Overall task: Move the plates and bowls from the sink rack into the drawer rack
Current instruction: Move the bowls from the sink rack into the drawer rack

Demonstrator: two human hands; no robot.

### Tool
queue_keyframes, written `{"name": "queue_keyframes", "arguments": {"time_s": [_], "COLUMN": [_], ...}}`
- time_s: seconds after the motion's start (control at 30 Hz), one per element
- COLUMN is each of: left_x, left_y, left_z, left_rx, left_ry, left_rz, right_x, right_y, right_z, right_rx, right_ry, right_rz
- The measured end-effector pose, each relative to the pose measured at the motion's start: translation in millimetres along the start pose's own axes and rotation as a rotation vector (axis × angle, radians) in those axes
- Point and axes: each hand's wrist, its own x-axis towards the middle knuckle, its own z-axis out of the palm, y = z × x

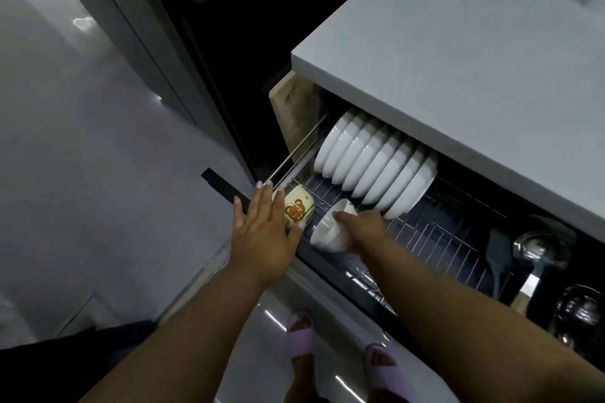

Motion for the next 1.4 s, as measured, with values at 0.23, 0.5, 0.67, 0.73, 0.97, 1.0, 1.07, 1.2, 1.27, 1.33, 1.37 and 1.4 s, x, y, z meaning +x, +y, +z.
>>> {"name": "queue_keyframes", "arguments": {"time_s": [0.23, 0.5, 0.67, 0.73, 0.97, 1.0, 1.07, 1.2, 1.27, 1.33, 1.37, 1.4], "left_x": [9, 12, 11, 11, 12, 12, 12, 11, 11, 11, 11, 12], "left_y": [-12, -17, -17, -18, -17, -17, -16, -16, -15, -13, -12, -11], "left_z": [6, 16, 15, 15, 14, 14, 13, 8, 5, -1, -3, -5], "left_rx": [-0.033, 0.002, -0.014, -0.016, 0.010, 0.014, 0.024, 0.036, 0.027, 0.010, 0.015, 0.027], "left_ry": [0.049, 0.069, 0.052, 0.048, 0.038, 0.034, 0.016, -0.012, -0.053, -0.091, -0.103, -0.122], "left_rz": [0.107, 0.130, 0.120, 0.120, 0.108, 0.104, 0.101, 0.107, 0.110, 0.103, 0.104, 0.102], "right_x": [21, 29, 15, 20, 23, 22, 17, 4, -9, -24, -32, -40], "right_y": [-11, -17, -25, -24, -26, -27, -32, -48, -59, -69, -74, -78], "right_z": [31, 59, 68, 71, 75, 75, 71, 58, 48, 35, 28, 20], "right_rx": [-0.230, -0.274, -0.289, -0.307, -0.353, -0.365, -0.423, -0.495, -0.476, -0.478, -0.475, -0.477], "right_ry": [0.004, -0.016, 0.004, 0.006, -0.040, -0.055, -0.069, -0.011, 0.010, 0.054, 0.088, 0.121], "right_rz": [0.099, 0.108, 0.104, 0.106, 0.105, 0.103, 0.091, -0.016, -0.110, -0.221, -0.271, -0.313]}}
